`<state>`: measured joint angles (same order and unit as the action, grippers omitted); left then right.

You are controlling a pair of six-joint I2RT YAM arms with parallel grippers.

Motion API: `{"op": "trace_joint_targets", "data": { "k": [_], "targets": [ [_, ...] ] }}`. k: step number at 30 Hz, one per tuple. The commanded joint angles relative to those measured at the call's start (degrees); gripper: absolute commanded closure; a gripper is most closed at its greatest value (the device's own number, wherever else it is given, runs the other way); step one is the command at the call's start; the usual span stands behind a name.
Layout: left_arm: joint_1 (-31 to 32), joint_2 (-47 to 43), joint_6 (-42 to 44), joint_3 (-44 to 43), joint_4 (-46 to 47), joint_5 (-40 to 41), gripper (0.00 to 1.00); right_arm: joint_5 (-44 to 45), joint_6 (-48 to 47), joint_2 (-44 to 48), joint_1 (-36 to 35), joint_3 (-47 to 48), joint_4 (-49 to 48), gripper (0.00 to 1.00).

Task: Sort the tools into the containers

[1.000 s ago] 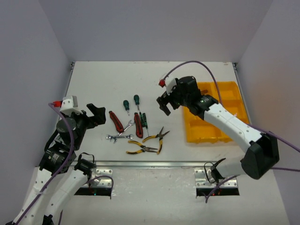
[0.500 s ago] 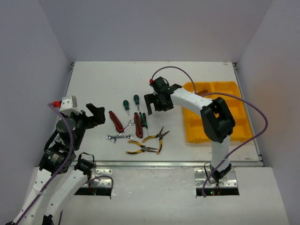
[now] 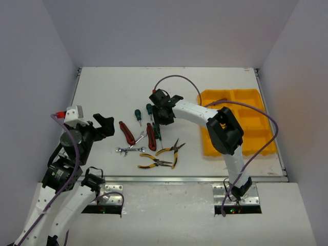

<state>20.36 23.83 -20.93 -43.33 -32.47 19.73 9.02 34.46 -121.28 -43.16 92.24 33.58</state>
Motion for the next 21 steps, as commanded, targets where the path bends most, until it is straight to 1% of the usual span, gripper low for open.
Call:
{"op": "trace_joint_targets", "data": {
  "k": [1,10,12,17,20,21],
  "targets": [
    [0.6,-0.5,-0.1,0.1,2.1,0.2,0.00,1.3,1.9,-2.6,0.0,2.6,0.1,0.55],
    [0.6,-0.9,-0.1,0.1,2.1,0.1,0.00,-0.6,1.9,-6.8,0.0,3.8,-0.6,0.60],
    [0.6,-1.0,-0.1,0.1,2.1,0.1,0.00,0.1,2.0,-7.6,0.1,3.8,-0.4,0.64],
    [0.6,-1.2,0.0,0.2,2.1,0.1,0.00,2.2,2.1,-7.9,0.2,2.4,-0.2,0.79],
    [0.6,-1.1,0.0,0.1,2.1,0.0,0.00,2.4,2.2,-5.9,0.4,0.2,-0.8,0.99],
    [0.6,-1.1,0.0,0.1,2.1,0.0,0.00,2.4,2.3,-5.0,0.6,-0.6,-1.1,1.00]
  ]
}}
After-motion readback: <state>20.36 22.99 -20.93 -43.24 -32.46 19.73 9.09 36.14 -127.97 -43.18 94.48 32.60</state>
